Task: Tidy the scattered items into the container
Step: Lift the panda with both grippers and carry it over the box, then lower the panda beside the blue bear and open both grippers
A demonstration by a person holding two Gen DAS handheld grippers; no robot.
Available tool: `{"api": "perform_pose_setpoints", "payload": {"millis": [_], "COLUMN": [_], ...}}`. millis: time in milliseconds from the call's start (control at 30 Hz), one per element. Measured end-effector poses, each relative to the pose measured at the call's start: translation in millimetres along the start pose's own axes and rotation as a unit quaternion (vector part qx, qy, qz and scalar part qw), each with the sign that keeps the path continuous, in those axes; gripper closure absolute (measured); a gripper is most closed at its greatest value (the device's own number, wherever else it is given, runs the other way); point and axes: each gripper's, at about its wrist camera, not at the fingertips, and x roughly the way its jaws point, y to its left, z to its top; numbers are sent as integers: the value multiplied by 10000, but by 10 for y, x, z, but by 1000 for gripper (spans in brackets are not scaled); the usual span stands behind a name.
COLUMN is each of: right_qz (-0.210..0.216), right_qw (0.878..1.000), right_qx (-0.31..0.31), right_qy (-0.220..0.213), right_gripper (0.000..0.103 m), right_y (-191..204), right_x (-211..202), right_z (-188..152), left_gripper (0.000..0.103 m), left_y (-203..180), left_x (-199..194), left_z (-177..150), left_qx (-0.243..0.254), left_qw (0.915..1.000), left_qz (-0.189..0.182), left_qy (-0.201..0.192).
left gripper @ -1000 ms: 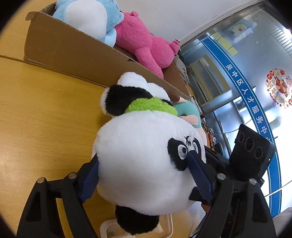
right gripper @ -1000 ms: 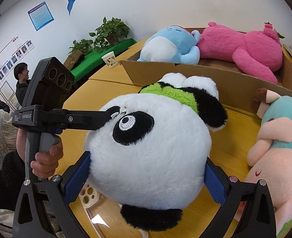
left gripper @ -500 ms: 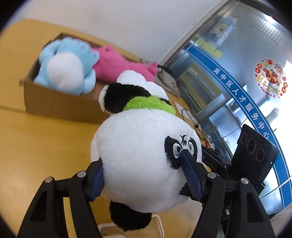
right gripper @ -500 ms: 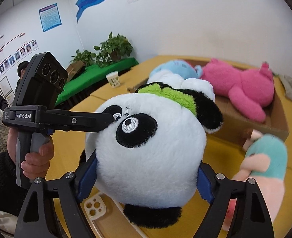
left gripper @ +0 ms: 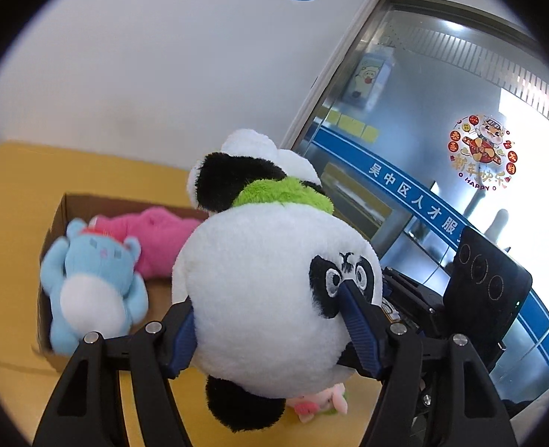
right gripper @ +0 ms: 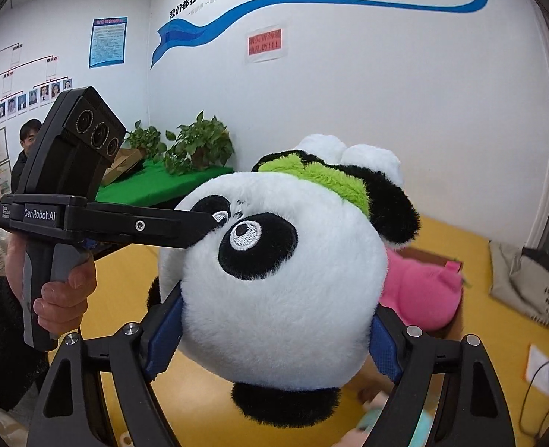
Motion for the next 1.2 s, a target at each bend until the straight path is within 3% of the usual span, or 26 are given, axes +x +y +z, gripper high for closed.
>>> {"api": "perform_pose_setpoints", "payload": {"millis": [300,433,600,800,933,1100,1200], "right_qz": [-252,-318,-218,237,329,352,356], "right_qw": [9978,9983,9997,9964,9903,9803,9707], "right_qx": [-290,-257,-56,577,799,717,709], "right_qy": [-535,-405,-110,575,1085,1807,2268], "right_gripper": [15,15,15,15,15,13,12], "right_y": [-312,-473,-731,-1121,-1212,-1192,-1158], "right_x": [68,379,954,1721,1991,2218,2318], "right_z": [656,636,249,-303,-533,-581,-716], "left_gripper": [35,35,35,35,35,35,35], "left_y": [-76,295,835,1351,1490,1376,1341], "left_x": [177,531,1012,1493,1555,1601,1546], "left_z": [667,586,270,-188,-408,-564,-639], "left_qx": [588,302,-210,-852,-1126,-811,-869], "left_qw": [9977,9994,9990,9904,9876,9846,9837], "left_qz": [94,113,261,520,459,843,886], "left_qy": [-333,-131,281,951,989,1301,1304]}}
